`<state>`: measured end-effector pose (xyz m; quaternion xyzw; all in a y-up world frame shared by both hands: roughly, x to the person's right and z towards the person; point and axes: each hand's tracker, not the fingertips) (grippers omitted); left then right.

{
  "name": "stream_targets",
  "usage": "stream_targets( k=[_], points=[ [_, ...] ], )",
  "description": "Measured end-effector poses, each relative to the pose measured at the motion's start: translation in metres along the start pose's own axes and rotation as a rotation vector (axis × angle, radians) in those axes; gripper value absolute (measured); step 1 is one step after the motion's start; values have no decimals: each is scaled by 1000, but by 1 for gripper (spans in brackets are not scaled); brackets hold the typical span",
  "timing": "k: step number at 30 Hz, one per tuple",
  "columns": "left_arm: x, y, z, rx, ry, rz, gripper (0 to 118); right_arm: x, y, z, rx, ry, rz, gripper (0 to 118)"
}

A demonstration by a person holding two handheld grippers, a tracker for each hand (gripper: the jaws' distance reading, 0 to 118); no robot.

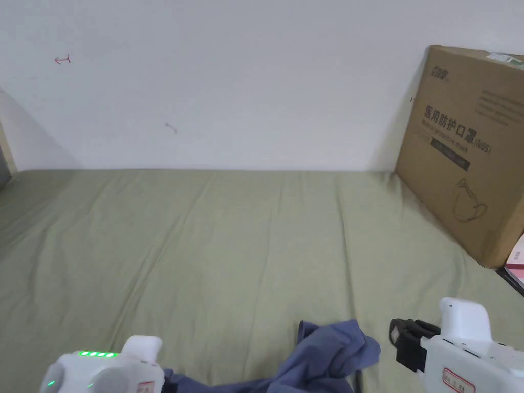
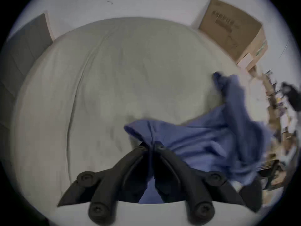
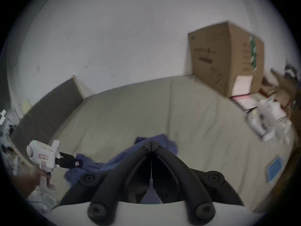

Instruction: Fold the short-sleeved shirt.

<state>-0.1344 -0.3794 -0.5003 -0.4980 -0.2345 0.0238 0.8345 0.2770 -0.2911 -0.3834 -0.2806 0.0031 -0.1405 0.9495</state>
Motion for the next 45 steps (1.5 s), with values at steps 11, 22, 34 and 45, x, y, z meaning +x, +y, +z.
stream_targets(
  k=[11, 22, 34, 45],
  points=[
    [21, -47, 110, 291, 17, -46, 5, 14, 16, -189, -558, -101, -24, 94],
    [11, -54, 121, 292, 39, 12, 5, 9, 25, -144, -463, -33, 91, 10],
    [1, -1, 234, 517, 96, -10, 5, 62, 142, 45, -105, -46, -3, 10],
    [42, 79, 316, 678, 92, -94, 5, 16, 244, 143, 144, -47, 48, 10]
  ],
)
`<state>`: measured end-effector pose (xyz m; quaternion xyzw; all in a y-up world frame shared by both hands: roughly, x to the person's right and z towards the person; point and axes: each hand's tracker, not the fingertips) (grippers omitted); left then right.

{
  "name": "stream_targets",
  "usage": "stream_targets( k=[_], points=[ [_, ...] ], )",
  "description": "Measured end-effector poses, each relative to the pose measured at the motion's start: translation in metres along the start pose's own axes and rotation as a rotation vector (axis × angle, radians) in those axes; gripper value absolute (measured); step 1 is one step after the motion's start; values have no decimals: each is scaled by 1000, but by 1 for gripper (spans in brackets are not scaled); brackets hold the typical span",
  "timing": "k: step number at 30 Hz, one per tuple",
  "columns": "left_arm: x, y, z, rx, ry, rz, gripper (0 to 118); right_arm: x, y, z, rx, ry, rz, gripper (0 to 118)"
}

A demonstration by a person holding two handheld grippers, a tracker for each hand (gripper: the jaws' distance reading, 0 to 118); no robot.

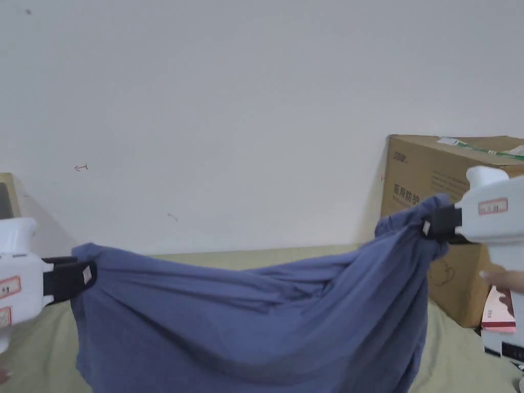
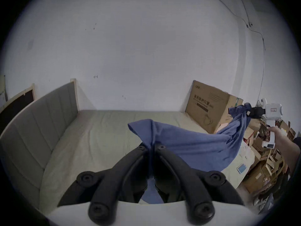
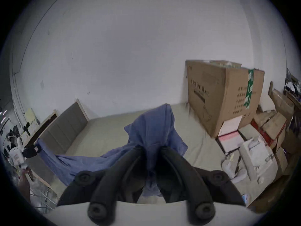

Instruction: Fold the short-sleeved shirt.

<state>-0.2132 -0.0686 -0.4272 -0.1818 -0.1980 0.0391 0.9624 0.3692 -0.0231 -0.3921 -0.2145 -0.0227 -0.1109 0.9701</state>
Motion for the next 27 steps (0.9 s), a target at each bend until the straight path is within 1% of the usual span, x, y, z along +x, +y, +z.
stream_targets(
  k=[5, 10, 13, 16, 19, 22, 25, 27],
  points=[
    [-2, 32, -17, 34, 9, -2, 5, -9, 47, -1, 65, 8, -15, 10],
    [-14, 51, -53, 63, -9, 91, 5, -16, 83, -21, 111, -17, -23, 10],
    [-22, 52, -82, 57, -14, 147, 5, -17, 100, -42, 143, -33, -23, 10],
    [-29, 48, -115, 51, -7, 171, 5, -20, 108, -68, 155, -49, -19, 10],
    [-37, 37, -149, 58, 10, 185, 5, -23, 105, -98, 159, -71, -10, 10],
    [-48, 21, -179, 72, 17, 228, 5, -22, 88, -127, 176, -97, 14, 10],
    [-57, -9, -202, 87, 43, 252, 5, -14, 49, -152, 180, -94, 20, 10],
    [-64, -36, -214, 69, 56, 272, 5, -7, 13, -169, 150, -96, 29, 10]
  ],
)
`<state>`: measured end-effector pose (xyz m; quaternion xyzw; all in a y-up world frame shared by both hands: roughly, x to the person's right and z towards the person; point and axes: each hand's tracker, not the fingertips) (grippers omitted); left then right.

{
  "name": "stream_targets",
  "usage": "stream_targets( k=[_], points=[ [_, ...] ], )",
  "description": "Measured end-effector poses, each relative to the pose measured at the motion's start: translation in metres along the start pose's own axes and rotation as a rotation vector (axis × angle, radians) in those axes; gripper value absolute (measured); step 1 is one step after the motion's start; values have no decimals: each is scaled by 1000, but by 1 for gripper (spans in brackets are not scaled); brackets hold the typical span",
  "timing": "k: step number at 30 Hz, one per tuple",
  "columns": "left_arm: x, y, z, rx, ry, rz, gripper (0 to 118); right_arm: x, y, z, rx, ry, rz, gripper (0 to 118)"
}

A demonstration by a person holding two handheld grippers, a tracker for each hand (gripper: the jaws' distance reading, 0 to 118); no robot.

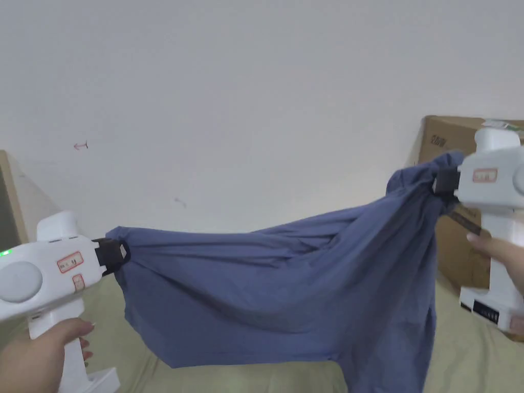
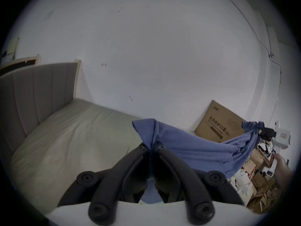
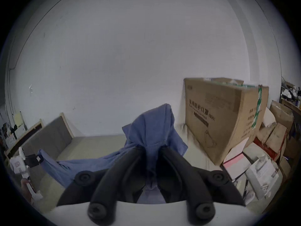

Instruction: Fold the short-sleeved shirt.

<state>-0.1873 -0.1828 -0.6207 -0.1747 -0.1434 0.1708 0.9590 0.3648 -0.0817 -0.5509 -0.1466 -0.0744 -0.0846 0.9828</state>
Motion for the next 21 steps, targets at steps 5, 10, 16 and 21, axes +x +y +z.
stream_targets(
  k=[5, 10, 16, 21],
  points=[
    [-51, -115, -6, -222, 101, 62, 5, 28, -156, -12, -301, 6, -5, 10],
    [-105, -234, 30, -554, 180, 54, 5, 63, -307, 16, -660, 8, -9, 10],
    [-103, -251, 115, -583, 155, 148, 5, 87, -359, 102, -715, 49, -53, 10],
    [-93, -253, 157, -711, 143, 67, 5, 82, -362, 144, -760, 59, 60, 10]
  ],
)
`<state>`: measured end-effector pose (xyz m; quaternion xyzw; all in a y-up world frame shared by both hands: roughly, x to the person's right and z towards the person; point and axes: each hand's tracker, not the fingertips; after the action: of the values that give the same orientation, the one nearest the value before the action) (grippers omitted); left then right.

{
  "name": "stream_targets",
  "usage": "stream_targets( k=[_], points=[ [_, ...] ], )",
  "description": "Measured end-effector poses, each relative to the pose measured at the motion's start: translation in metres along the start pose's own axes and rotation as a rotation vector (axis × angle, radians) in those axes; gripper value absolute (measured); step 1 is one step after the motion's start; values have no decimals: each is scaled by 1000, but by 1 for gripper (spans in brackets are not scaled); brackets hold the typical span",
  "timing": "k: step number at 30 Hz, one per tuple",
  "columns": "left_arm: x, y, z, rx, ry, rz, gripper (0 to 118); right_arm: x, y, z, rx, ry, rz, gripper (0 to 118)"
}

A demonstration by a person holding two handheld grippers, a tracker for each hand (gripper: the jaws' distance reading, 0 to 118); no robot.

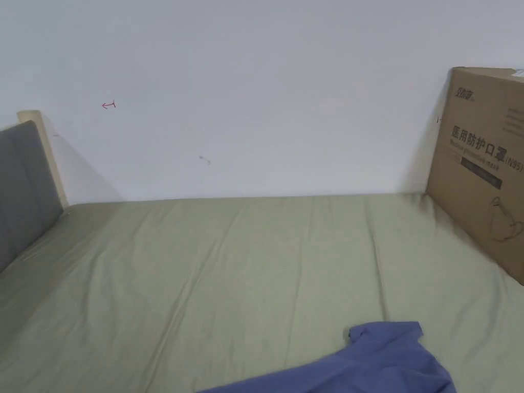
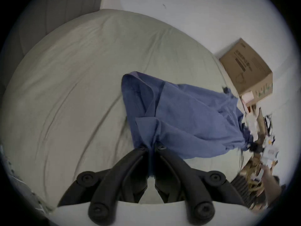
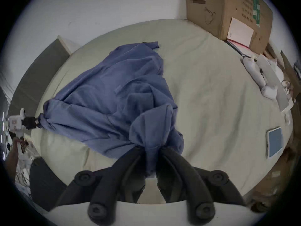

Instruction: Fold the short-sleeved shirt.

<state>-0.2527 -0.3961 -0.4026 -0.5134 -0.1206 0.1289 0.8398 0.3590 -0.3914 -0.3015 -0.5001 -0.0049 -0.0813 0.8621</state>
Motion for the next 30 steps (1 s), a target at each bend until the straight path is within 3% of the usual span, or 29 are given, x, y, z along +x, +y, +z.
stream_targets(
  k=[5, 7, 8, 9, 10, 11, 13, 14, 17, 21, 23, 25, 26, 27, 28, 29, 30],
  points=[
    [1, -26, 23, -23, 24, -54, 6, -17, -19, 13, -96, -39, 125, 10],
    [-1, -31, 32, -18, 11, -33, 16, -21, -23, 18, -94, -42, 123, 12],
    [-3, -34, 37, -7, 3, -6, 37, -23, -23, 22, -88, -46, 115, 17],
    [-4, -36, 41, 2, 13, 6, 66, -25, -24, 25, -78, -51, 103, 34],
    [-7, -38, 46, 20, 40, 12, 66, -26, -24, 28, -69, -54, 90, 34],
    [-9, -40, 51, 37, 49, 15, 78, -25, -23, 32, -61, -63, 74, 43],
    [-11, -44, 65, 78, 24, 23, 109, -25, -23, 40, -47, -64, 44, 85],
    [-10, -43, 72, 100, -5, 26, 106, -26, -23, 47, -26, -43, 21, 96],
    [6, -39, 100, 236, -28, 5, 106, -30, -12, 69, 41, 5, -32, 96],
    [48, -22, 153, 519, -25, -125, 106, -48, 9, 111, 291, 114, -123, 96],
    [72, -13, 168, 608, 8, -153, 106, -63, 18, 129, 429, 105, -138, 96],
    [95, -10, 177, 684, 15, -185, 105, -82, 27, 146, 556, 70, -105, 94],
    [104, -11, 180, 717, 5, -200, 96, -90, 30, 153, 616, 77, -82, 86],
    [115, -12, 182, 758, -5, -227, 83, -99, 30, 159, 685, 89, -59, 68],
    [124, -14, 183, 786, -2, -247, 61, -110, 32, 165, 737, 80, -33, 40],
    [131, -16, 184, 798, -1, -263, 18, -118, 31, 169, 775, 49, -20, 5],
    [139, -18, 183, 807, 8, -270, 0, -128, 30, 172, 817, 6, -22, 3]
  ],
)
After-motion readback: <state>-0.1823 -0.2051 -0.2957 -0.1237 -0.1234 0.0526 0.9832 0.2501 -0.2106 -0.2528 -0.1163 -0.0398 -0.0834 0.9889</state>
